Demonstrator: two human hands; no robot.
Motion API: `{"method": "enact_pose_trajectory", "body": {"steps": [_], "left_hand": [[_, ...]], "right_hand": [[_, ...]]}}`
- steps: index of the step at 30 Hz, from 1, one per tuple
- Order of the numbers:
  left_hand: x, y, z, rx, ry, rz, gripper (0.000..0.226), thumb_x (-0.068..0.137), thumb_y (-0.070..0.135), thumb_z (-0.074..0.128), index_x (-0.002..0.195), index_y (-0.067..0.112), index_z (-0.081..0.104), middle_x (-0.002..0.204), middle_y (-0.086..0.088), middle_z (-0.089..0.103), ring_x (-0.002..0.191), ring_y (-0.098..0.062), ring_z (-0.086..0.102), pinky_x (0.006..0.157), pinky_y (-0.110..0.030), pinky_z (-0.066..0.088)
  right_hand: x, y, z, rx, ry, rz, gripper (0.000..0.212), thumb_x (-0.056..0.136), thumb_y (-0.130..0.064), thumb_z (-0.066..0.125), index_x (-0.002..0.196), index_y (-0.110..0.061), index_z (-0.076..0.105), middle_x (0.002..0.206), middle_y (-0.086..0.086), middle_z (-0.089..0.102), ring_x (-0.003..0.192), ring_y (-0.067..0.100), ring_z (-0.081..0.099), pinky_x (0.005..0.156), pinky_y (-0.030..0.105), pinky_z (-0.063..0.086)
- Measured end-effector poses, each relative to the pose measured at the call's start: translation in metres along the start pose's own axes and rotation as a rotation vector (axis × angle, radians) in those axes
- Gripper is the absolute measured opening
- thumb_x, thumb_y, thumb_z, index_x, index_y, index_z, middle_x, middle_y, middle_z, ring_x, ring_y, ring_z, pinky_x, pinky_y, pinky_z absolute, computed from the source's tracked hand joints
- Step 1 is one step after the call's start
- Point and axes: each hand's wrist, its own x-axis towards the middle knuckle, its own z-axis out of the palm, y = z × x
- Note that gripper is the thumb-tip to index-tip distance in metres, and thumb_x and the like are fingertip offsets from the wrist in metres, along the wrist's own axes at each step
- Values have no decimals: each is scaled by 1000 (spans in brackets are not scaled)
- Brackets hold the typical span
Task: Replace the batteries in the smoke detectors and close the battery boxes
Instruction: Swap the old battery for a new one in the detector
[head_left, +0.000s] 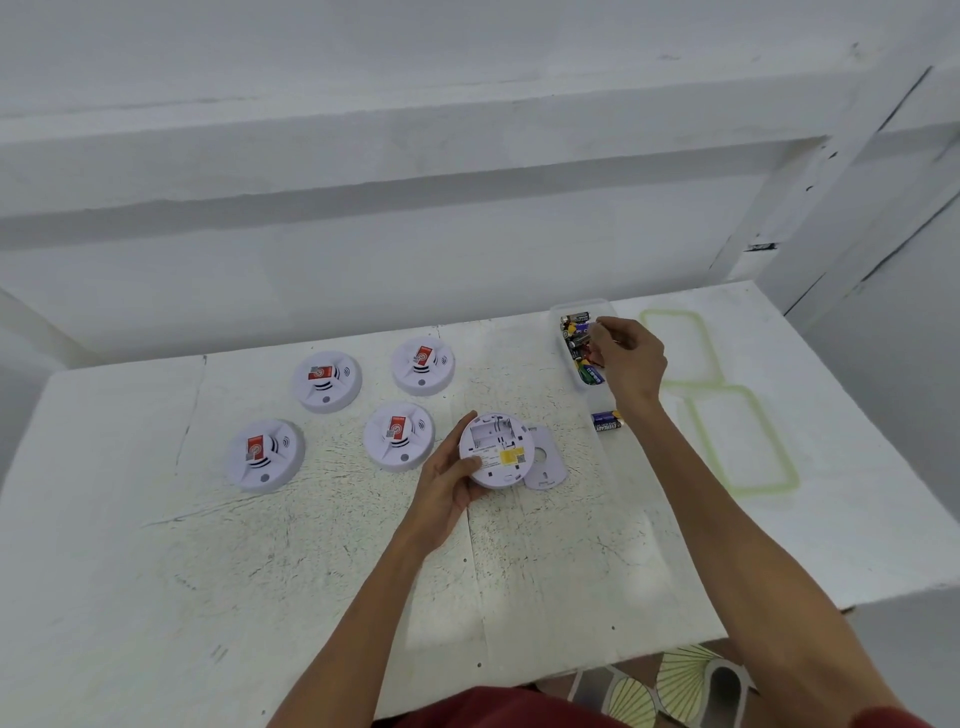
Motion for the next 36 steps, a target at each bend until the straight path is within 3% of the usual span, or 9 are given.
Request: {"method": "enact_pose_trajectory", "body": {"steps": [7,13,20,23,27,32,36], "left_hand": [[0,0,1,-5,1,1,57,101,-10,44,151,17,46,146,-9,62,132,-36,60,99,-56,56],[0,0,0,-11,4,-5,58,101,-10,45,152,16,46,146,-9,61,132,-36,60,99,-57,55],[0,0,-1,-5,7,1,59,101,-9,46,155,15,43,149,-12,58,135,-38,57,102,-60,52],[0,0,0,-1,10,0,58,101,-10,45,154,14,43,149,-12,59,134,-38,58,101,-60,52],[0,0,1,14,13,2,58,102,-10,45,154,14,44,147,-12,60,133,-38,59,101,-60,53],[0,0,1,17,16,5,58,102,-9,45,155,14,43,146,-14,61,132,-39,60,102,-59,53],[0,-1,0,26,10,12,59,102,-9,45,156,15,41,148,-14,58,133,-41,57,103,-61,52]], "right_hand": [[-7,-4,5,82,3,1,12,92,-26,65,98,-30,75,85,-1,75,75,18,73,80,41,61],[-20,-9,13,31,-113,24,24,98,-18,48,106,-18,71,75,6,67,62,18,67,69,33,61],[-43,-11,26,-120,-371,10,21,99,-22,57,103,-2,63,79,9,68,59,15,62,58,28,56],[-52,-9,28,-188,-437,-33,17,94,-23,65,95,-6,66,78,10,71,60,16,64,60,30,57],[-64,-6,30,-325,-520,-135,15,88,-31,72,88,-16,73,71,-3,72,57,12,66,58,21,55],[-76,5,33,-508,-560,-224,22,80,-37,79,90,-18,73,75,-5,71,61,4,64,62,20,54],[-82,12,35,-544,-576,-248,23,75,-26,84,88,-16,68,78,-3,69,70,8,64,65,21,55]]}}
